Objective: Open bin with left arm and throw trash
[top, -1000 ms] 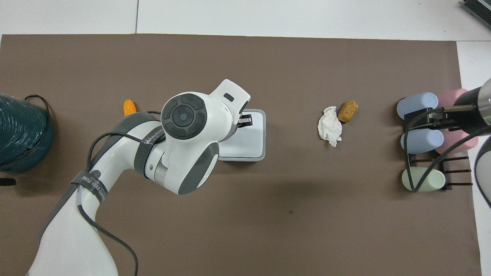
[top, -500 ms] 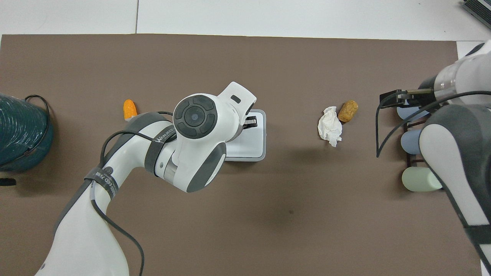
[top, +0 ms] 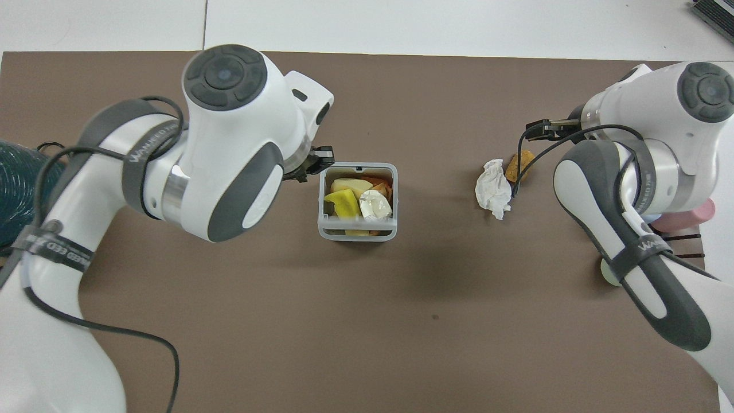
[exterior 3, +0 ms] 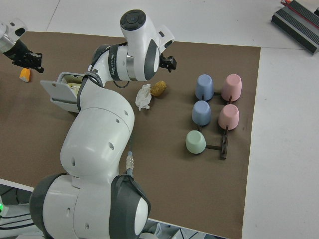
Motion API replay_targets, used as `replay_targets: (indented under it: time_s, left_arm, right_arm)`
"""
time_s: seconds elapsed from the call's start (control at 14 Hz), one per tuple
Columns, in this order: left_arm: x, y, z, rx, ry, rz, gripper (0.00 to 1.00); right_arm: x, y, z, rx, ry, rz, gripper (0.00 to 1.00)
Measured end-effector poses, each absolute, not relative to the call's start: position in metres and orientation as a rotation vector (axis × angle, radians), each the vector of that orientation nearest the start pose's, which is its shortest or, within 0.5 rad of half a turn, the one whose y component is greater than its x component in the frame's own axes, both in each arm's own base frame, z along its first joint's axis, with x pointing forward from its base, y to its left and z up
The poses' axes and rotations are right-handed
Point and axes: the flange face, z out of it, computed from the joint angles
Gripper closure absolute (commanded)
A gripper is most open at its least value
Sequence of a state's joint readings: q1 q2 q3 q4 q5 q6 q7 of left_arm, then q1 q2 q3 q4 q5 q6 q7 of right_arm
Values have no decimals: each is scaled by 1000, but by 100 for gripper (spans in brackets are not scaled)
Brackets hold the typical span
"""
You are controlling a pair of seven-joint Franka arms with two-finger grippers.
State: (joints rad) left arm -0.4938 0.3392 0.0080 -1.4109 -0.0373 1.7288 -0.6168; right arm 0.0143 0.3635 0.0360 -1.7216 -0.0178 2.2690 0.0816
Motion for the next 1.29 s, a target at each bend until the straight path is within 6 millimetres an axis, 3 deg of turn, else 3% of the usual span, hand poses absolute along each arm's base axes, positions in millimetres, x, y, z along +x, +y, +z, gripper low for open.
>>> replay_targets:
  time_s: [0.21,0.43,0.5,0.57,0.64,0.71,0.79,0.93,1.07,1.29]
  left_arm:
    - [597,-262,526,-3122,-192,100,100]
    - [611,-189,552,-3136,-108,91,100]
    - [611,-160,569,-3144,-70,75,100]
    - [607,-132,585,-3148,-46,70,100]
    - [602,-105,601,-3152,-29,63,76]
    - [596,-83,615,-3155,-23,51,29]
    - [592,-65,625,-3157,-29,39,0]
    - [590,-55,628,-3158,-40,33,0]
    - [592,-58,622,-3158,-32,37,0]
    - [598,-60,612,-3164,-29,-30,0]
  right_arm:
    - [662,33,352,-3120,31,-260,0]
    - [648,34,319,-3109,59,-309,2]
    - [644,34,310,-3107,70,-312,22]
    - [640,34,305,-3107,74,-308,57]
    - [639,34,302,-3108,78,-301,99]
    - [638,34,301,-3107,88,-298,100]
    - [638,34,301,-3105,112,-298,100]
    - [638,34,303,-3100,153,-300,100]
    - [639,35,313,-3096,163,-321,100]
    - [637,47,369,-3093,139,-331,100]
